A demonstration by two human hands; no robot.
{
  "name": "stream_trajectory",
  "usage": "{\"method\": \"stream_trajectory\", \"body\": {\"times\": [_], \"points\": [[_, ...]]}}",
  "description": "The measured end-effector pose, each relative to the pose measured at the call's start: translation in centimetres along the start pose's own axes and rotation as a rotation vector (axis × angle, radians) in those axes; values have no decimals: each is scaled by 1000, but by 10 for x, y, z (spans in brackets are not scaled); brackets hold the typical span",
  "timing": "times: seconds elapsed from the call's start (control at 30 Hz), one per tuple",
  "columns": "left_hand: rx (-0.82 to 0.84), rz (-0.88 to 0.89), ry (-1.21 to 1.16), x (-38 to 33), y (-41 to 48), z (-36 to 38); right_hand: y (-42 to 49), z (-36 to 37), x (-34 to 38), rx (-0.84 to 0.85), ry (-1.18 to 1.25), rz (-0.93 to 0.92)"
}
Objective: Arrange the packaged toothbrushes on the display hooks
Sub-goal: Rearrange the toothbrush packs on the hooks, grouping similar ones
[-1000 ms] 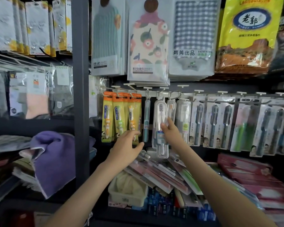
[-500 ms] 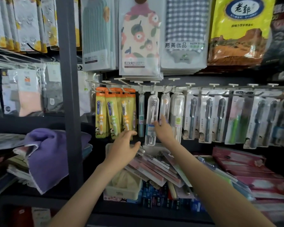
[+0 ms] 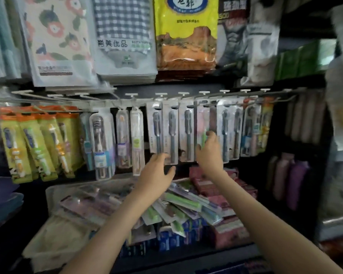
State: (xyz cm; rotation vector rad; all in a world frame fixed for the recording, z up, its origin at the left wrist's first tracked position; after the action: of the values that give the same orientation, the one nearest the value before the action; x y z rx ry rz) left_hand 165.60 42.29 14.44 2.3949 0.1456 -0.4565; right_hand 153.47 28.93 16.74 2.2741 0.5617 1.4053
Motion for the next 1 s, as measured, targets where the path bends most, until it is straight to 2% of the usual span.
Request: {"method": "stream_trajectory", "body": {"times": [0.13, 0.27, 0.6, 0.83, 1.0], "points": [[4, 10, 1, -33, 22, 45, 37, -33, -67, -93, -27, 144], [-12, 12, 13, -53, 34, 78, 61, -31, -97, -36, 11, 147], [-39, -47, 42, -55, 44, 103, 85, -5, -104, 110, 101, 133], [-54, -46, 60, -66, 50, 104, 68, -33, -102, 84, 286, 91], [-35, 13, -27, -86, 56, 110, 49, -46, -89, 123, 304, 62]]}}
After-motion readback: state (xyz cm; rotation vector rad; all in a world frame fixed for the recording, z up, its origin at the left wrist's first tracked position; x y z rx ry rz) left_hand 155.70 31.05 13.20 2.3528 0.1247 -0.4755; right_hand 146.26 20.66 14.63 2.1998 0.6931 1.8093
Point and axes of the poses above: each hand's wrist, its own y-axis towards the middle knuckle, its own z-axis out of the palm, x = y × z, the point moved 9 cm from there along y, towards the middle knuckle, and after that the axes turned 8 degrees about z, right-handed, at the moved point
